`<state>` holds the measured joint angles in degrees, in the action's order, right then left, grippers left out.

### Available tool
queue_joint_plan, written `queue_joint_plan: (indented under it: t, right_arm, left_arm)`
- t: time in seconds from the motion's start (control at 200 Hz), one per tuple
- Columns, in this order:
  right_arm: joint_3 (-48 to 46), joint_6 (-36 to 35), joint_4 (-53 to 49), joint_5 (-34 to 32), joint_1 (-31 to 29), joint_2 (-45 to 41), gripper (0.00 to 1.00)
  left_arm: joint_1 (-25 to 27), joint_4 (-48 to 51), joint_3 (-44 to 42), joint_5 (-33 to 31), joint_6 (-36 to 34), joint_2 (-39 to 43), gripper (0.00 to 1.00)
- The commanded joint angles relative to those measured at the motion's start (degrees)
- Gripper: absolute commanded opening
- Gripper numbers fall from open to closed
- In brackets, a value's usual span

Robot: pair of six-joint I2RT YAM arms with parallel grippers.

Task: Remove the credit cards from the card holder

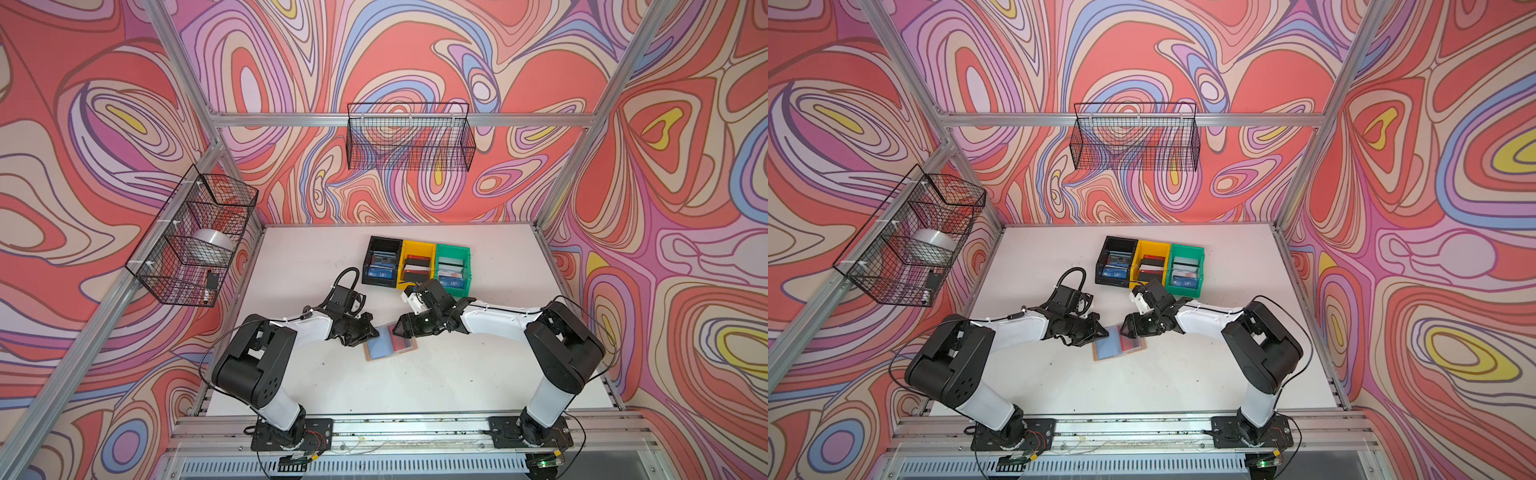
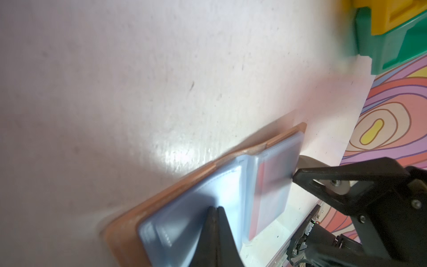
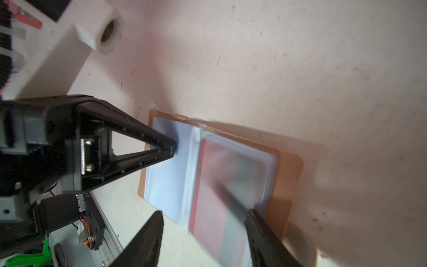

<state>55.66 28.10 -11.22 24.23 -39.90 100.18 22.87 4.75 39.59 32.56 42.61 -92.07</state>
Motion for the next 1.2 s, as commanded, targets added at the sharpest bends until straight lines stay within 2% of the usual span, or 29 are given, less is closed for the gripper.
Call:
queue_joint_plan:
  t: [0.0, 0.19, 0.581, 0.936, 1.197]
  right_arm:
    - [-0.73, -0.15, -1.82, -3.62, -0.35, -1.1, 0.61]
    - [-0.64, -1.11, -3.59, -4.92, -0.35, -1.33, 0.61]
    - [-0.99, -0.23, 2.37, 3.53, -0.35, 0.07, 0.6]
    - [-2.13, 0.73, 4.59, 4.31, -0.37, -2.21, 0.59]
    - [-2.88, 1.63, 8.22, 8.37, -0.36, -3.57, 0.59]
  left_arm:
    - [-0.38, 5.81, 0.49, -3.51, -1.78, 1.01, 0.0]
    - [-0.41, 6.58, 0.14, -3.84, -2.21, 1.72, 0.0]
    - [-0.45, 5.06, -0.66, -3.55, -1.74, 1.06, 0.0]
    - [-0.4, 5.02, -1.02, -3.74, -1.78, 1.29, 0.0]
    - [-0.42, 4.65, -1.16, -3.55, -1.74, 0.91, 0.0]
